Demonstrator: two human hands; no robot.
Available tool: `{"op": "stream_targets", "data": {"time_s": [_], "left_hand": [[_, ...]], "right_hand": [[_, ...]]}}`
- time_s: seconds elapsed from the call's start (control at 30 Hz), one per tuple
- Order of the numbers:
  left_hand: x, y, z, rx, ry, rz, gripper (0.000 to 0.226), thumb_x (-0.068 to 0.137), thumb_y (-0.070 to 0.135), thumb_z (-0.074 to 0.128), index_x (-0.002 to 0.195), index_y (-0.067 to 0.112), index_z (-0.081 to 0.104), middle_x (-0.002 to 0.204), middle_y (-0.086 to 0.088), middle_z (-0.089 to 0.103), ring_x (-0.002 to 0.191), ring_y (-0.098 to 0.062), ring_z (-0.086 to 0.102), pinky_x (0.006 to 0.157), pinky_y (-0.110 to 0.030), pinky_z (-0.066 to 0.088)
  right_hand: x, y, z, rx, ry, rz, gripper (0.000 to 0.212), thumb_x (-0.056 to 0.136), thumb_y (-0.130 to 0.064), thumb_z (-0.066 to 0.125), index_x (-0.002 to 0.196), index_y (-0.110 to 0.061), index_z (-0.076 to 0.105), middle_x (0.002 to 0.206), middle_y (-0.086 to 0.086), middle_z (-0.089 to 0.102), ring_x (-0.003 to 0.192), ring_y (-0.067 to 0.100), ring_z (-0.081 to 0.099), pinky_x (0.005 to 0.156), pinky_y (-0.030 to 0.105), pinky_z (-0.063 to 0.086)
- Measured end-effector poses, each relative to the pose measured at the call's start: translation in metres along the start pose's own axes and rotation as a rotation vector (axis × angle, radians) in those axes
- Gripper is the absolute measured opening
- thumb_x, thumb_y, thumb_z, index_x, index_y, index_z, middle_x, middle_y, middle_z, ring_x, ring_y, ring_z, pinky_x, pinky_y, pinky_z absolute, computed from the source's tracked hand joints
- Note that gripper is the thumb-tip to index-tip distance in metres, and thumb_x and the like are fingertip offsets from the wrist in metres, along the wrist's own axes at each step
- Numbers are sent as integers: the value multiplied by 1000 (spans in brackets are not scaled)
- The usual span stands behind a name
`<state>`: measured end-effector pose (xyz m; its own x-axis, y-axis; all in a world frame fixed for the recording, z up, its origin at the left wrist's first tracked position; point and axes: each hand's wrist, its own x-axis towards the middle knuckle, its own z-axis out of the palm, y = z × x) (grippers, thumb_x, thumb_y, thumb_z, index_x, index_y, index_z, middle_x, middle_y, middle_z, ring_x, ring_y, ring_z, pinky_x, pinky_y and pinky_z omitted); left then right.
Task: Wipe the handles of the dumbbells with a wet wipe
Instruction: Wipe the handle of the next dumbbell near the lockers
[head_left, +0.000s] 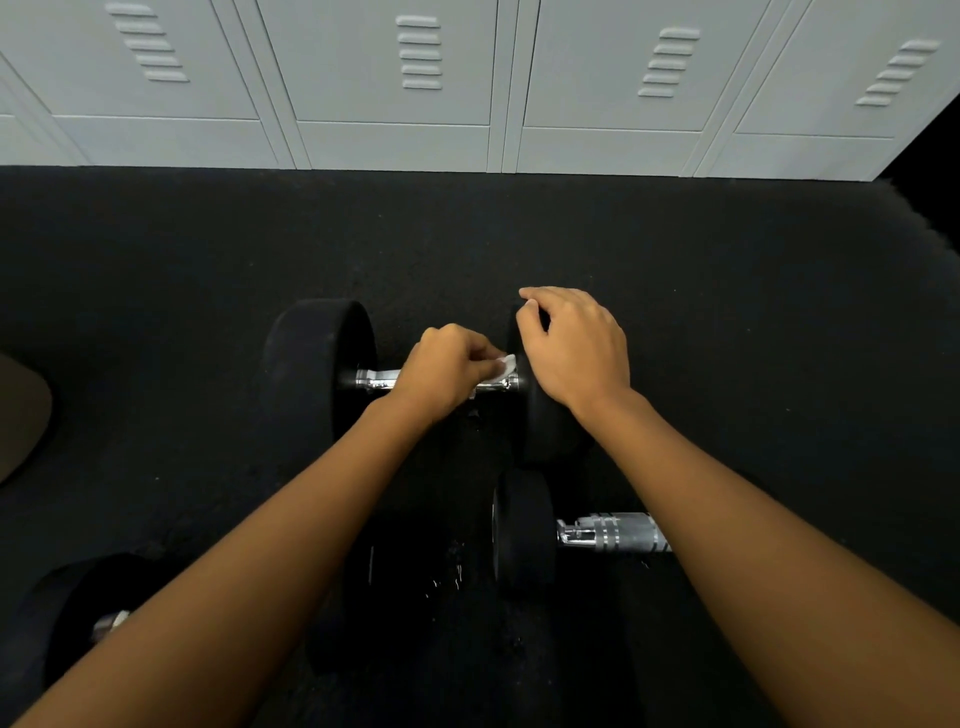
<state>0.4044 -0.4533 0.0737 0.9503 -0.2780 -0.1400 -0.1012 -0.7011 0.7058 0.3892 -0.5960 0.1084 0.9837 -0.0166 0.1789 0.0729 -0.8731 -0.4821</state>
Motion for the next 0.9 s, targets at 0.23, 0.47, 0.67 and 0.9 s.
{"op": "stream_targets", "data": {"time_s": [0.23,0.47,0.67,0.9], "left_hand": [[-24,-2,17,11,166,136,19,88,30,59,101,21,69,102,1,71,93,-14,64,82,-36,52],[-17,-5,19,4,204,144,17,86,28,61,97,19,69,100,-1,71,90,-15,64,81,-37,52],[-37,-15,36,179,391,435,18,86,21,56,85,8,68,100,-6,68,94,-18,60,100,-29,36],[-38,-27,38,424,472,625,10,82,17,61,77,12,67,98,-8,65,96,-21,50,106,-36,30]], "right_hand": [[0,1,1,1,2,0,35,95,-26,38,121,-16,59,123,1,61,118,14,51,101,34,36],[0,1,1,-3,2,-8,35,95,-27,37,121,-15,59,124,0,61,118,14,50,101,33,36],[-1,1,0,-3,6,-8,35,95,-27,38,121,-16,59,123,0,61,118,14,51,101,34,36],[-1,0,0,2,10,-5,34,95,-26,38,120,-16,59,123,0,62,118,14,51,101,34,36]]}}
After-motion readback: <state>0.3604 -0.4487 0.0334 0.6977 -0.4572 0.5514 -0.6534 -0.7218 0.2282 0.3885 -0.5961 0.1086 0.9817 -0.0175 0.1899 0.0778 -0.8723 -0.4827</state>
